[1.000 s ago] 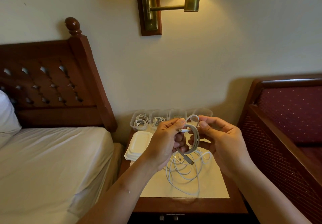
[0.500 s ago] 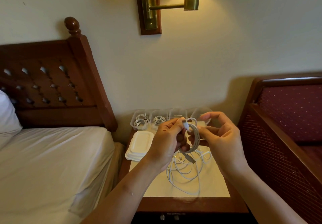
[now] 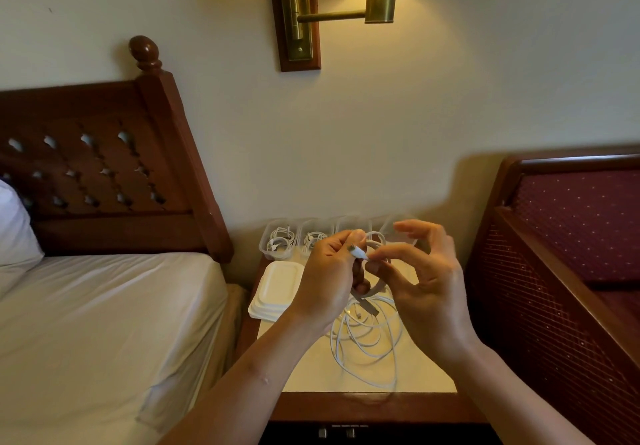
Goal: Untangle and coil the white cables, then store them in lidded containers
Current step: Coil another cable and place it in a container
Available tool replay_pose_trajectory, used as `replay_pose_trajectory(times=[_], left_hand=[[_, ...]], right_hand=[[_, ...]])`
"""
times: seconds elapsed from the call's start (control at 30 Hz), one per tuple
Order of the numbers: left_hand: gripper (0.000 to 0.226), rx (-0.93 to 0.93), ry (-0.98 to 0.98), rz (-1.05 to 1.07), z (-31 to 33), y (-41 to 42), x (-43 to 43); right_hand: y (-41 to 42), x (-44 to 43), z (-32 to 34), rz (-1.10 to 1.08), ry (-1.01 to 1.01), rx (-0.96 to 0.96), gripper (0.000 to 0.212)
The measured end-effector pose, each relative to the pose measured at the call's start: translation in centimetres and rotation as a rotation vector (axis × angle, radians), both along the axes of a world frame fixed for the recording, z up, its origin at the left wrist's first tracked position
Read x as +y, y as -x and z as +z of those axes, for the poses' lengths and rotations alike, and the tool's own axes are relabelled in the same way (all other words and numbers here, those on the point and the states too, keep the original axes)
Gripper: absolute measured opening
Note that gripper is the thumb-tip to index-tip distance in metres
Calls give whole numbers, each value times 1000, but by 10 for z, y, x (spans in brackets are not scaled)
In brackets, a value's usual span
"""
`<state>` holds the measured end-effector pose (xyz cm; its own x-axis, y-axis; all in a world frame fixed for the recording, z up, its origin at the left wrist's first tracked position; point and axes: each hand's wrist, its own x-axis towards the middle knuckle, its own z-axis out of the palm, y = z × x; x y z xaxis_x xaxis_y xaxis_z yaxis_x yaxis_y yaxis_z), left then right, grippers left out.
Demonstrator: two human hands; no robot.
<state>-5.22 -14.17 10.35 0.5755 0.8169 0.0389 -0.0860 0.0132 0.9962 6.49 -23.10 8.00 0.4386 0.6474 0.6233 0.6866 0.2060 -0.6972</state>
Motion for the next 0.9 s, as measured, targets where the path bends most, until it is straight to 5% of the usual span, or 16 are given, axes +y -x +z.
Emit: replay_pose_trajectory(times=[0.1, 0.27, 0.57, 0.73, 0.9], left_hand=[[35, 26, -54, -11, 1, 0, 4], [34, 37, -130, -74, 1, -1, 3], [41, -11, -157, -89, -1, -2, -6], [32, -112, -53, -95, 3, 0, -13], [31, -98, -57, -85, 2, 0, -13]], right_hand=[[-2, -1, -1, -64, -43, -110, 18], [-9, 4, 4, 111, -66, -33, 20], [-16, 20, 40, 208, -81, 710, 11], [-15, 25, 39, 193, -7, 922, 48], [-11, 18, 31, 199, 82, 821, 6]])
